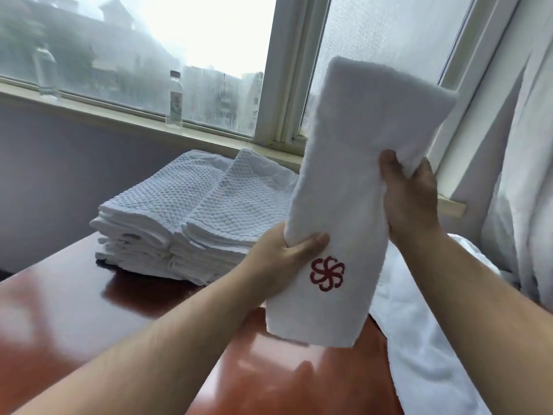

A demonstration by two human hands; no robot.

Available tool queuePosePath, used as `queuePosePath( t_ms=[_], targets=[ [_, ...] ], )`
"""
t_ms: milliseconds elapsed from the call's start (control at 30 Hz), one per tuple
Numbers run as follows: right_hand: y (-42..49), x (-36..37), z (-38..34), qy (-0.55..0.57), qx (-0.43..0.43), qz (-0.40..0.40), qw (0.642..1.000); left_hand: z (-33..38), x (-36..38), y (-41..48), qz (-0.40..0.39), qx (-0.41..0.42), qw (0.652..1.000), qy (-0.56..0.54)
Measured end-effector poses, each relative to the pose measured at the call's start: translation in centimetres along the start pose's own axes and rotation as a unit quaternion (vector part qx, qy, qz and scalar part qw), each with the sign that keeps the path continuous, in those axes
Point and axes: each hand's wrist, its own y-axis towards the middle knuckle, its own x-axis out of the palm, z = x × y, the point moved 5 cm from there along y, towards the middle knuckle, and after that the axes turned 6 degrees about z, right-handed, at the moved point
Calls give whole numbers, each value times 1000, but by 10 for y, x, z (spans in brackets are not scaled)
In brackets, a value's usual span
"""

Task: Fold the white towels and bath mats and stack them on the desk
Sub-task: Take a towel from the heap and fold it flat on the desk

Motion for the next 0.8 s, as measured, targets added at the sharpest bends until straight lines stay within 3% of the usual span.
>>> queuePosePath(
  t_ms=[133,233,300,367,433,500,567,700,800],
  targets=[
    [41,17,49,-19,41,46,998,-6,1,46,-36,1,999,25],
    [79,32,96,-74,92,79,990,-14,-11,90,13,-5,998,57],
    [97,46,137,-166,180,48,969,-28,-25,116,51,-26,988,141],
    [96,63,183,-241,265,-57,932,-47,-34,131,46,-38,966,252],
    [81,74,217,-324,301,-171,881,-61,-38,137,29,-34,960,278],
    [76,72,239,-342,320,-185,864,-68,-38,140,24,-44,969,240],
    [78,64,250,-304,340,-144,878,-71,-38,142,19,-52,974,219],
    [89,62,253,-322,331,-156,873,-69,-41,140,24,-55,968,242],
    [102,62,243,-392,219,-83,890,-65,-41,135,34,-28,965,260]
  ],
)
